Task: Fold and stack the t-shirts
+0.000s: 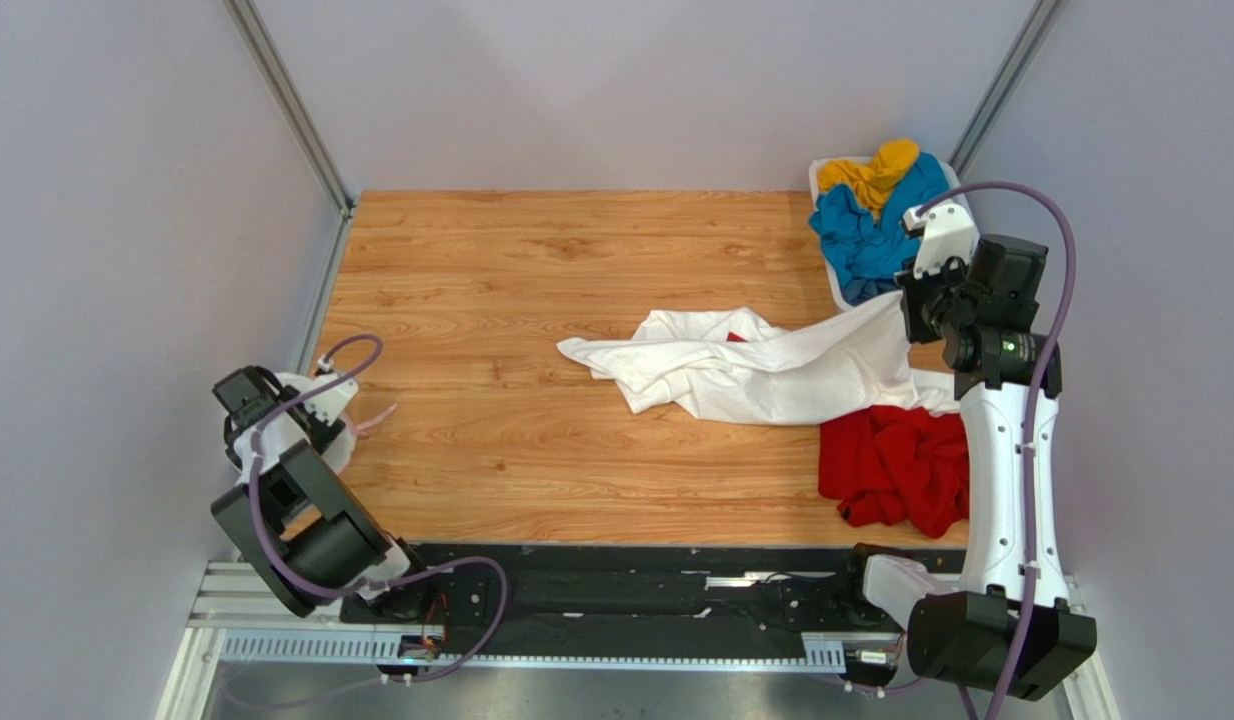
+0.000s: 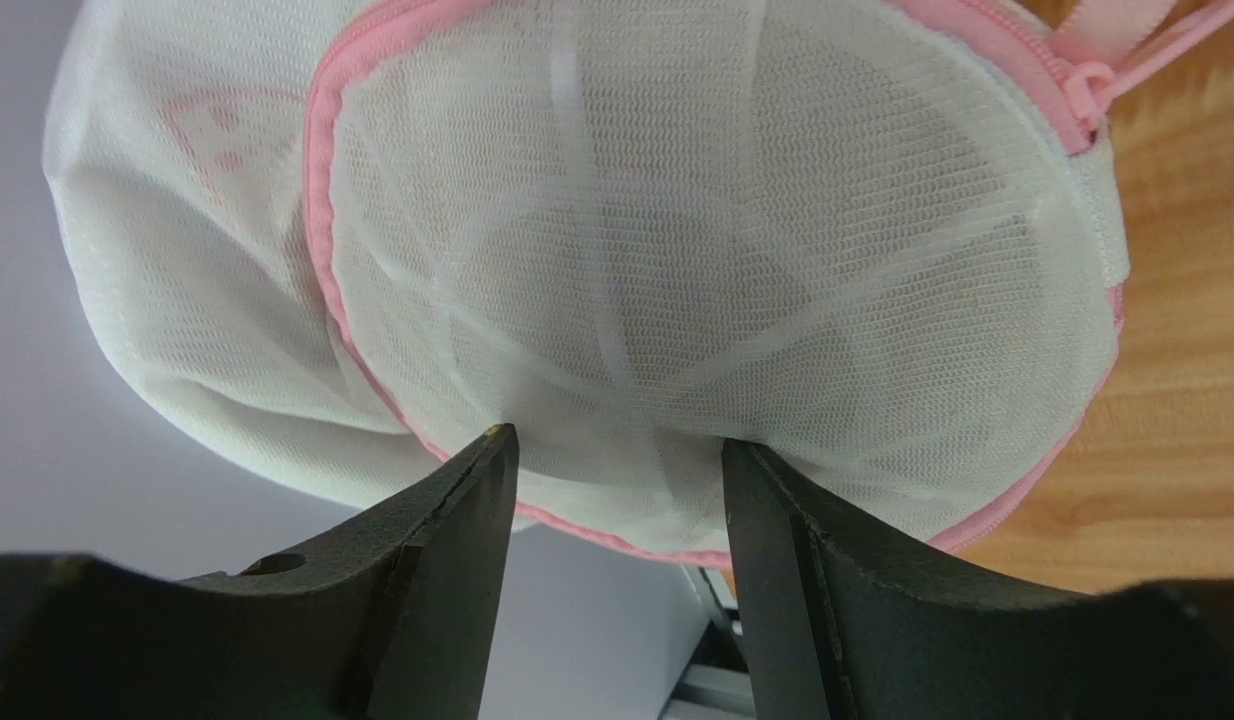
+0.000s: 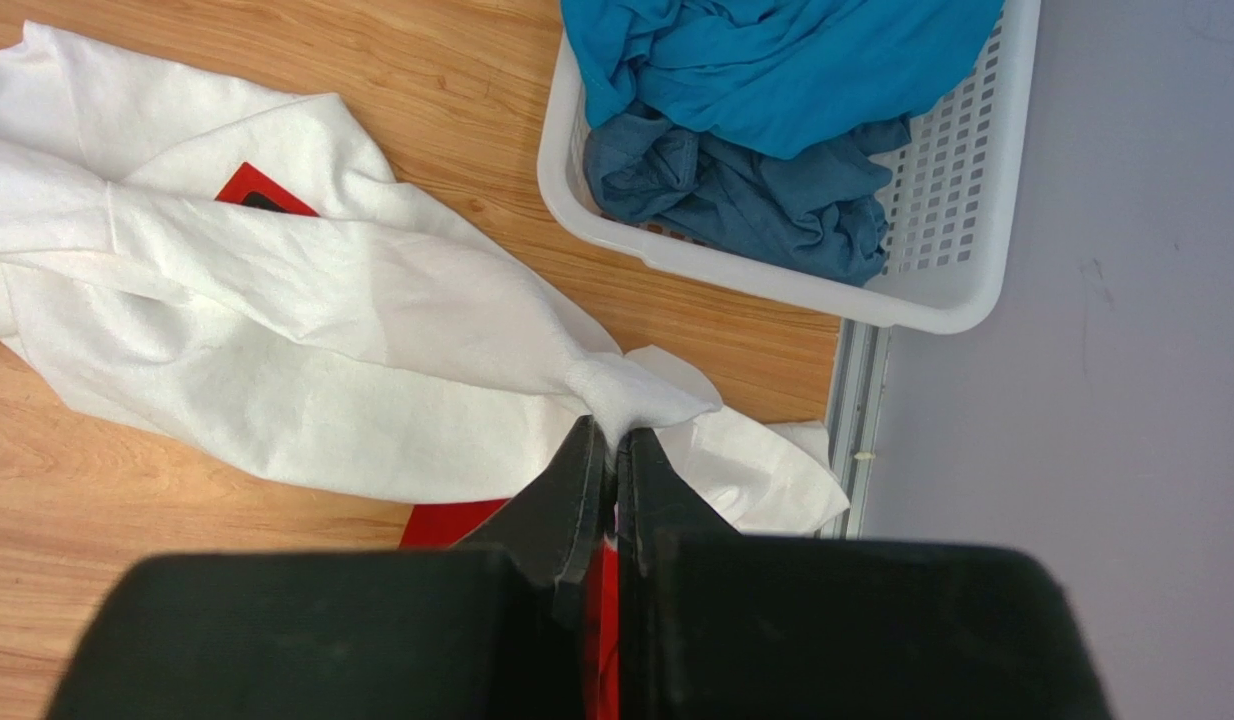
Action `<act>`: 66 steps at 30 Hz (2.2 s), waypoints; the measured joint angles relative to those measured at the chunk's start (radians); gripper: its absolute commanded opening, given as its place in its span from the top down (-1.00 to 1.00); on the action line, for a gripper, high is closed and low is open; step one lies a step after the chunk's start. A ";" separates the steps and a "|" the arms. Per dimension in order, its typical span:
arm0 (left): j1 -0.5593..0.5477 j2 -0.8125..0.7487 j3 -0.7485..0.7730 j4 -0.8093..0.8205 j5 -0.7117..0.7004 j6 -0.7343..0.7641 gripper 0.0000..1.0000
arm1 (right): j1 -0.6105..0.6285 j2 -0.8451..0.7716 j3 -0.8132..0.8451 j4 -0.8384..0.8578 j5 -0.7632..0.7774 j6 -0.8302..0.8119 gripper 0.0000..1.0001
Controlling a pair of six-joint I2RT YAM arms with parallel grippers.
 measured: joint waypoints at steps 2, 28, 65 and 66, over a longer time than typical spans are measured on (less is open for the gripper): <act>0.012 -0.042 -0.010 -0.048 -0.001 0.012 -0.23 | 0.000 0.002 0.000 0.000 -0.004 0.002 1.00; -0.232 -0.500 0.247 -0.661 0.520 -0.172 -0.42 | 0.019 0.047 -0.041 0.008 -0.023 0.047 1.00; -1.081 0.607 0.866 -0.250 0.155 -0.664 -0.33 | 0.053 0.145 -0.040 0.032 -0.008 0.074 1.00; -1.081 0.625 0.895 -0.269 0.167 -0.664 -0.34 | 0.052 0.145 -0.044 0.034 -0.008 0.074 1.00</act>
